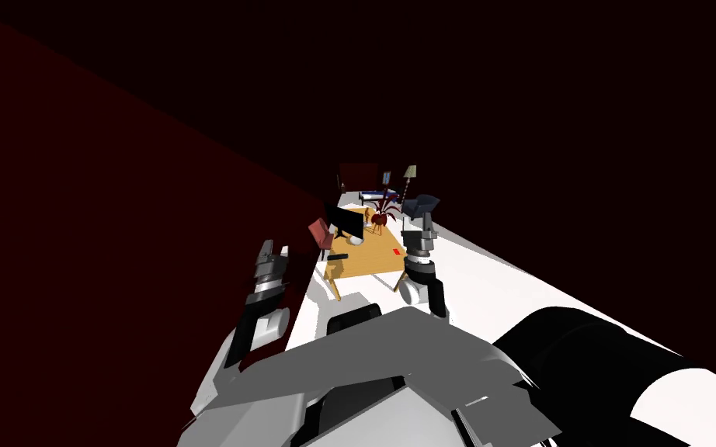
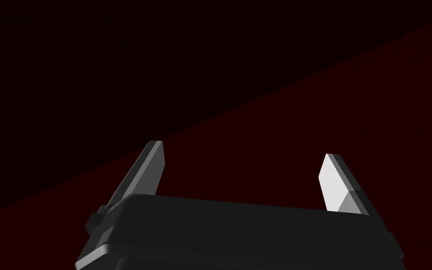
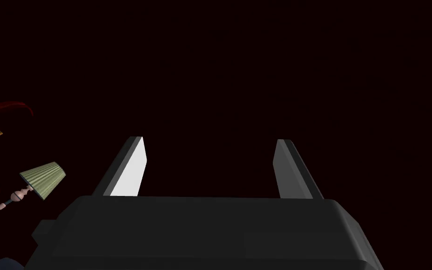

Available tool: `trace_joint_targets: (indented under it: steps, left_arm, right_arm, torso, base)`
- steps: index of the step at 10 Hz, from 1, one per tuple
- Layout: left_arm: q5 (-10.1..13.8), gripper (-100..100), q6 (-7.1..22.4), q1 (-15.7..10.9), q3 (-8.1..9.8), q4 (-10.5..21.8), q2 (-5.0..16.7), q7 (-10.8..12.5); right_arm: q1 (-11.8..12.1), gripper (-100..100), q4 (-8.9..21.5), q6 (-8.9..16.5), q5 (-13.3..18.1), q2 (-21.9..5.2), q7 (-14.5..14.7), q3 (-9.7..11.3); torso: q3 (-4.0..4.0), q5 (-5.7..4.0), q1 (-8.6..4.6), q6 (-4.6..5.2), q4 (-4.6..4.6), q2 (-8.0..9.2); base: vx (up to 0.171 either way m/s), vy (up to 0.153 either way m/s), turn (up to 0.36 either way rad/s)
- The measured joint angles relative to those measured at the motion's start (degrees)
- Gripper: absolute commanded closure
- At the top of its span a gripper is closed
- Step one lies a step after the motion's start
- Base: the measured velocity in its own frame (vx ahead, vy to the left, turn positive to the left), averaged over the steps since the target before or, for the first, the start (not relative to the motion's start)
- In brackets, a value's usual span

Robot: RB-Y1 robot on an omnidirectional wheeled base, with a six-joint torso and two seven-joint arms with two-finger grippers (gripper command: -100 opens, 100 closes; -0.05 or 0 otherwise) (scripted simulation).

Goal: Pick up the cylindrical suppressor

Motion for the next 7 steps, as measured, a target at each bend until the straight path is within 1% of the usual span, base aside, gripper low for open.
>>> trace_joint_targets:
  steps: [1, 3, 4, 5, 6, 7]
  left_arm:
    - [-0.2, -100, 1.7, -1.5, 0.79, 2.1, 0.4, -0.3]
    - [-0.3, -100, 5.0, -2.6, 1.91, 3.9, 1.2, -0.4]
    - [-0.4, -100, 5.9, -2.8, 2.13, 4.8, 1.3, -0.6]
    - [-0.5, -100, 6.8, -3.2, 2.74, 5.9, 1.7, -0.6]
    - [-0.5, -100, 7.6, -4.0, 3.19, 7.4, 1.9, -0.6]
    - [-0.6, -100, 9.3, -5.6, 3.93, 8.9, 2.1, -0.8]
  right_arm:
    - [0.0, 0, 0.0, 0.0, 0.0, 0.0, 0.0, 0.0]
    - [0.0, 0, 0.0, 0.0, 0.0, 0.0, 0.0, 0.0]
    - [0.0, 0, 0.0, 0.0, 0.0, 0.0, 0.0, 0.0]
    - [0.0, 0, 0.0, 0.0, 0.0, 0.0, 0.0, 0.0]
    - [0.0, 0, 0.0, 0.0, 0.0, 0.0, 0.0, 0.0]
    - [0.0, 0, 0.0, 0.0, 0.0, 0.0, 0.0, 0.0]
  torso:
    - [-0.01, 0.00, -0.01, 0.00, 0.00, -0.02]
    - [-0.03, 0.01, 0.05, -0.01, -0.01, -0.06]
    - [-0.03, 0.02, 0.08, -0.03, -0.01, -0.05]
    - [-0.02, 0.02, 0.08, -0.01, -0.01, -0.03]
    - [-0.02, 0.02, 0.11, -0.03, -0.01, -0.03]
    - [-0.02, 0.01, 0.06, 0.00, -0.01, -0.05]
  base:
    - [-0.008, -0.032, -0.071]
    - [-0.005, -0.024, -0.110]
    - [-0.013, -0.022, -0.180]
    - [-0.012, -0.016, -0.085]
    - [-0.012, -0.030, -0.173]
    - [-0.007, -0.022, -0.089]
